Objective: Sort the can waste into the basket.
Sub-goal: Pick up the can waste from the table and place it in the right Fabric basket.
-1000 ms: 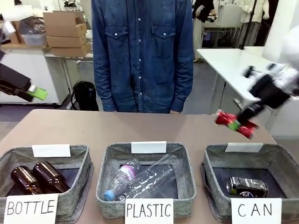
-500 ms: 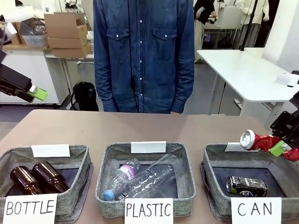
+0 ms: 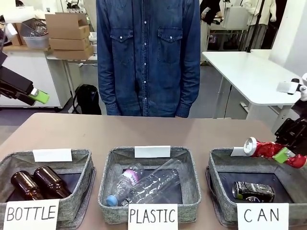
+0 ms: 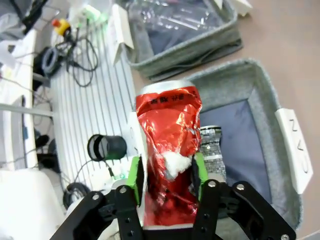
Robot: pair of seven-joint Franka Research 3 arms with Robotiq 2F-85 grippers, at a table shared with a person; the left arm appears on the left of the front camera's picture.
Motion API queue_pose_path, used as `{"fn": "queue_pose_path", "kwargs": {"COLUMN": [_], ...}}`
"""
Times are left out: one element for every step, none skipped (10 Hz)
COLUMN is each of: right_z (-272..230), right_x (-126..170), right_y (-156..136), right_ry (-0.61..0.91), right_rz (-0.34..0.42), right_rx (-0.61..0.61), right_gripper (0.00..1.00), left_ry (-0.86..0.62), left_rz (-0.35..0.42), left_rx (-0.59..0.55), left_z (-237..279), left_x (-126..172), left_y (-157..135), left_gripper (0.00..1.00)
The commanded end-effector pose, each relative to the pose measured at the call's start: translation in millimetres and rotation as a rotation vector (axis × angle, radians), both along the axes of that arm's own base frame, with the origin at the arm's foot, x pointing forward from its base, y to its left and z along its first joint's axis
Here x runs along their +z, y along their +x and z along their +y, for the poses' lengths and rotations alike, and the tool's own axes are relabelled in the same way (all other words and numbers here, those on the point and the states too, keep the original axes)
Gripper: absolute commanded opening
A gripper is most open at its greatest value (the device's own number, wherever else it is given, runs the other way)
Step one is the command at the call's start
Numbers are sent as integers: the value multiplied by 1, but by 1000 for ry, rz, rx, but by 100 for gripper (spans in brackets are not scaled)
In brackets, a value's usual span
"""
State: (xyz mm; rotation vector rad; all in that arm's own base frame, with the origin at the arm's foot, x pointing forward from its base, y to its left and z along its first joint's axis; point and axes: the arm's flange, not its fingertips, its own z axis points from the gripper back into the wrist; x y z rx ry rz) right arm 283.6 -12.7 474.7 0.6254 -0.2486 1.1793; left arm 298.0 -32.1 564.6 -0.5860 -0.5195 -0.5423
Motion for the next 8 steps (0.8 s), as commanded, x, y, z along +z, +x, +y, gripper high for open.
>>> {"fn": "queue_pose_path", "kwargs": {"right_z": [1, 1, 0, 0, 1, 1, 1, 1], "right_x": [-1, 0, -1, -2, -3, -4, -5, -5], "right_y": [8, 10, 13, 15, 15, 16, 17, 18], "right_ry": [23, 29, 37, 45, 49, 47, 52, 52], "right_rz": [-33, -29, -32, -27, -23, -19, -13, -15], "right_rx": [6, 3, 0, -8, -12, -22, -31, -30], "right_gripper": [100, 100, 100, 100, 100, 100, 100, 100], "left_ry": [-16, -16, -16, -16, -16, -16, -16, -16], "left_rz": [-10, -10, -10, -10, -10, -10, -10, -10], "left_rx": [-9, -9, -9, -9, -9, -9, -9, -9], "left_z": [-2, -2, -2, -2, -2, -2, -2, -2], "left_x": [-6, -6, -6, -6, -6, -6, -6, -6], "left_y": [-3, -3, -3, -3, -3, -3, -3, -3], "left_gripper": [100, 100, 100, 100, 100, 100, 100, 100]}}
